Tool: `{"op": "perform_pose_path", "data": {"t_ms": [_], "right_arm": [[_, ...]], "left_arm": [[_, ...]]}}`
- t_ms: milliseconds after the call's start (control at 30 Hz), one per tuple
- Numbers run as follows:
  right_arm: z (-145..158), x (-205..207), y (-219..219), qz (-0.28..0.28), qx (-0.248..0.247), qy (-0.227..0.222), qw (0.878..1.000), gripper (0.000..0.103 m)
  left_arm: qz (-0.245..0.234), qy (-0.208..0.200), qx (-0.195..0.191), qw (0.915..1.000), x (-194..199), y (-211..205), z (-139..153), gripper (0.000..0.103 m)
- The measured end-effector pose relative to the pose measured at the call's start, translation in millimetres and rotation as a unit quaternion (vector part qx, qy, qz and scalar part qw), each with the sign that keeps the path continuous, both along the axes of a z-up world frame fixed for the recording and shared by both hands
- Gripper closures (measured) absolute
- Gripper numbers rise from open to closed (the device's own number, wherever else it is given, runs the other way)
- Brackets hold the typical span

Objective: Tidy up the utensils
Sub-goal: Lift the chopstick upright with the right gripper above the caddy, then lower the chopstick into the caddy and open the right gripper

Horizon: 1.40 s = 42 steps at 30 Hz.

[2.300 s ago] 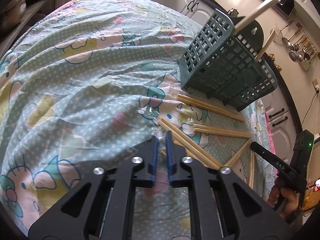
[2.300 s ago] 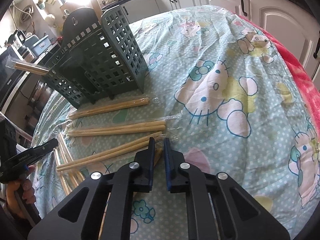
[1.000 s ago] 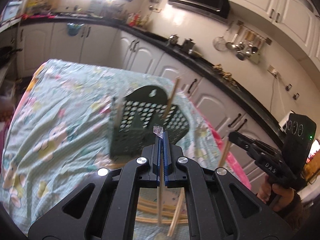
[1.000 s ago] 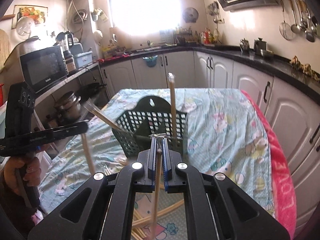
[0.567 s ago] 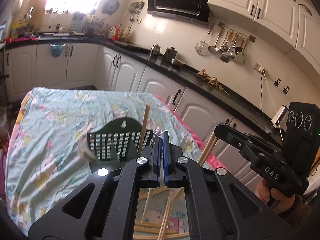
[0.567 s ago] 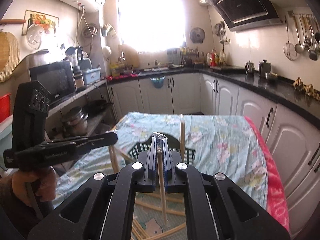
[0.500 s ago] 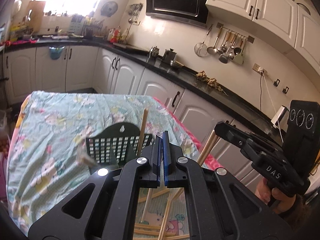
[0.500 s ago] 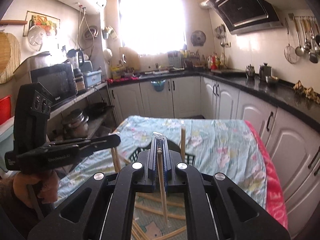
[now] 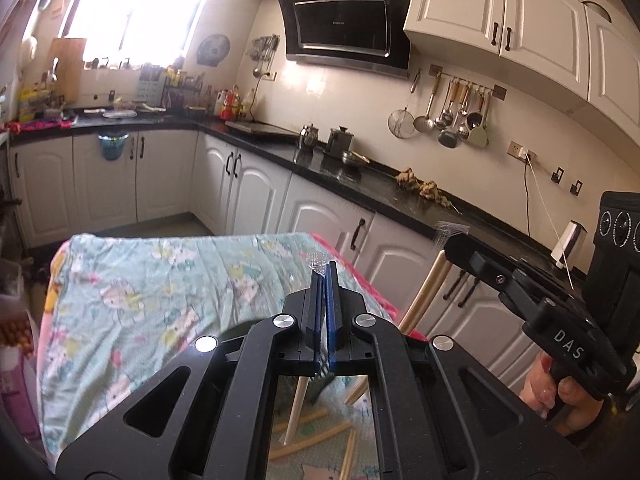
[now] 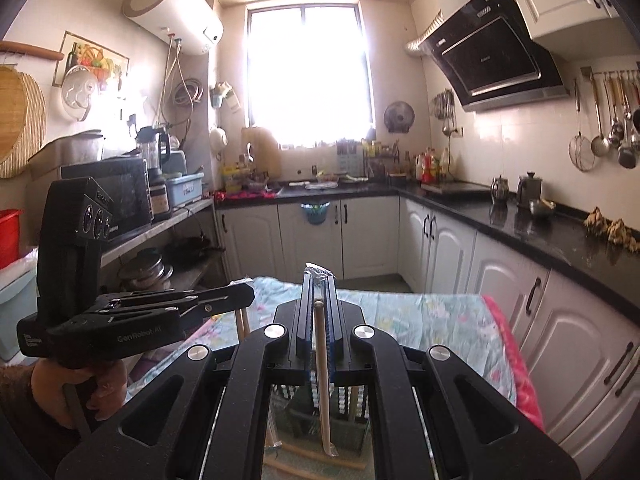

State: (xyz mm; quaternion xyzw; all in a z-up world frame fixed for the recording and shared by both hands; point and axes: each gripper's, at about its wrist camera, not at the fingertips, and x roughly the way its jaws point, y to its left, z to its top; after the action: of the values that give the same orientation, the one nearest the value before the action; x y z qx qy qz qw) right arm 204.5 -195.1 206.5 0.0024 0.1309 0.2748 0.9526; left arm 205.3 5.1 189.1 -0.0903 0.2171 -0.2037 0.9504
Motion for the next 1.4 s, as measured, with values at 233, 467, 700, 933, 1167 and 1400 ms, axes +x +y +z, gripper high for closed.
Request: {"op": "perform_pose_path", "data": {"t_ms": [233, 467, 700, 933, 1167, 1400], "right_arm": [[17, 14, 4, -0.004, 0.007, -0.021, 1.000, 0.098], [23, 30, 5, -0.010, 0.018, -0.030, 0.999, 0.098], [16, 47, 6, -0.012, 0.026, -0.024, 0.999, 0.098], [7, 53, 8, -0.006, 0.024, -0.018, 1.000, 0.098], [-3, 63, 8, -0.009, 0.023, -0.009, 1.000, 0.098], [-26, 75, 9, -0.013, 0.011, 0.009, 1.000, 0.098]], "left_arm": [[0.012, -0.021, 0.002, 0.9997, 13, 2, 21, 0.103], [0.028, -0.041, 0.007, 0.9987, 26, 4, 36, 0.103], [0.045, -0.036, 0.004, 0.9983, 41, 13, 33, 0.103], [0.048, -0.022, 0.013, 0.9985, 50, 13, 18, 0.103], [0.044, -0.006, 0.021, 0.9988, 59, 9, 0, 0.103], [0.040, -0.001, 0.017, 0.9991, 69, 0, -19, 0.103]]}}
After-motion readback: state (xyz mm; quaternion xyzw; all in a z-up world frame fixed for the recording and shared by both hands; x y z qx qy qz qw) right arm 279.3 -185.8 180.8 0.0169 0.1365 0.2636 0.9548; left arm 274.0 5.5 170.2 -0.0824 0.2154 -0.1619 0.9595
